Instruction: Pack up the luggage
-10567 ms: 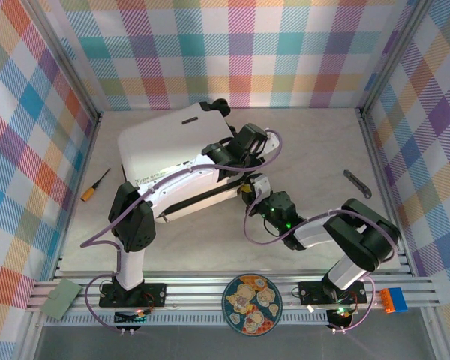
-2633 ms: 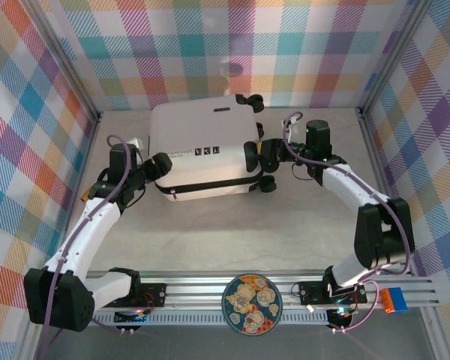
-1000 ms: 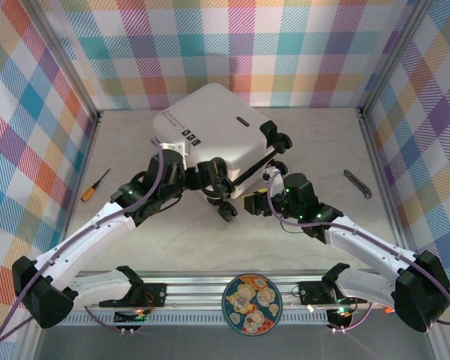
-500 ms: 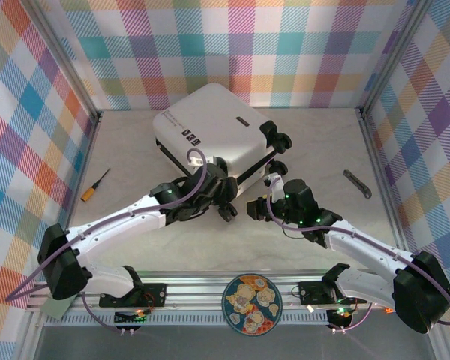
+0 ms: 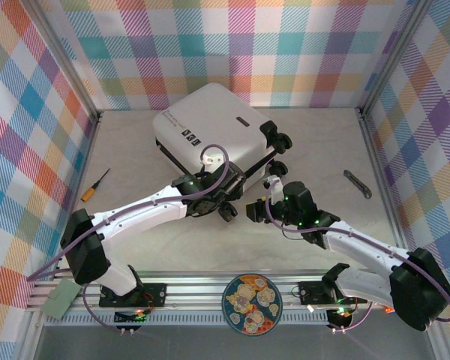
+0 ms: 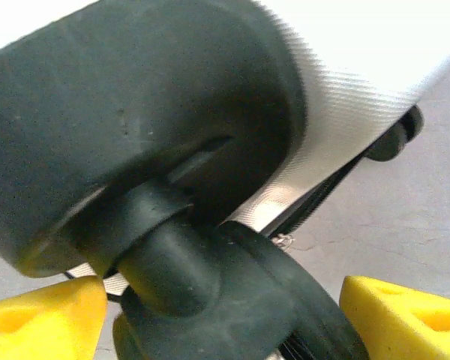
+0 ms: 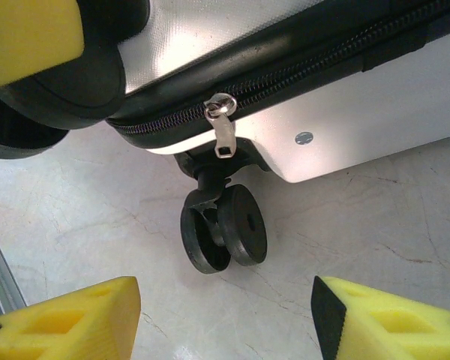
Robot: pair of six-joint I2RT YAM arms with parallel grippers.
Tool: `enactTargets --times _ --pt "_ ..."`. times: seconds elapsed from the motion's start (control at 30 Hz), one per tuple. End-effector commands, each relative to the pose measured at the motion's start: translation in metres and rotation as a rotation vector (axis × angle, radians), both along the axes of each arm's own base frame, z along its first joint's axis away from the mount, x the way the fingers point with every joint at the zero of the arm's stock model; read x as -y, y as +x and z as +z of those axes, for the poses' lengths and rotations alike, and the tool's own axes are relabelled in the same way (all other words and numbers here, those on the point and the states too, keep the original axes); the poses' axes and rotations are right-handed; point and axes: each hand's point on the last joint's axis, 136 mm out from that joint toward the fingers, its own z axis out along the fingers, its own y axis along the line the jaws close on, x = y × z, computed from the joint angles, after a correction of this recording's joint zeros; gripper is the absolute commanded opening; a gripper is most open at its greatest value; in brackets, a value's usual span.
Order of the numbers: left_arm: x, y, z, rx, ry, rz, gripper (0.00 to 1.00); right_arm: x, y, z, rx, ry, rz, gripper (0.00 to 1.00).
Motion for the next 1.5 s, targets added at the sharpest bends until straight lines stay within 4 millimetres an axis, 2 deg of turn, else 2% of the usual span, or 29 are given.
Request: enactTargets --times 0.0,0.17,0.23,0.47,0.6,0.77,0.87,0.97,1.13,1.3,1.4,1.47 --pt "-0.012 0.000 0.005 0.013 0.075 0.035 0.74 -0.002 -0.001 -0.002 0.039 0.009 0.024 0.63" --pt "-0.013 0.000 0.004 0.012 0.097 0.021 0.49 -0.007 0.003 -0.008 0.073 0.034 0.031 0.60" --pt "-0.014 0.000 0.004 0.013 0.103 0.018 0.41 -0.009 0.008 -0.010 0.097 0.046 0.021 0.58" --pt "-0.017 -0.001 0.006 0.021 0.130 0.005 0.32 -0.027 0.019 -0.007 0.141 0.076 0.045 0.56" --pt "-0.017 -0.002 0.004 0.018 0.133 -0.004 0.33 -0.036 0.026 -0.001 0.137 0.109 0.040 0.55" --pt "-0.016 -0.002 0.002 0.004 0.157 -0.024 0.62 -0.040 0.033 -0.004 0.109 0.130 0.018 0.55" --pt "-0.015 -0.002 0.002 -0.003 0.165 -0.036 0.70 -0.042 0.033 -0.010 0.087 0.126 0.011 0.55" --pt "-0.015 -0.001 0.000 -0.008 0.166 -0.036 0.73 -0.041 0.032 -0.012 0.082 0.123 0.003 0.55" --pt "-0.013 0.004 -0.008 -0.023 0.152 -0.040 0.73 -0.042 0.030 -0.012 0.085 0.120 0.008 0.55" --pt "-0.010 0.009 -0.018 -0.046 0.152 -0.049 0.66 -0.039 0.027 -0.016 0.076 0.114 0.000 0.55" --pt "-0.012 0.011 -0.021 -0.052 0.155 -0.047 0.58 -0.037 0.026 -0.017 0.077 0.104 -0.005 0.55" --pt "-0.013 0.012 -0.021 -0.054 0.159 -0.043 0.47 -0.035 0.026 -0.017 0.082 0.102 -0.011 0.55"
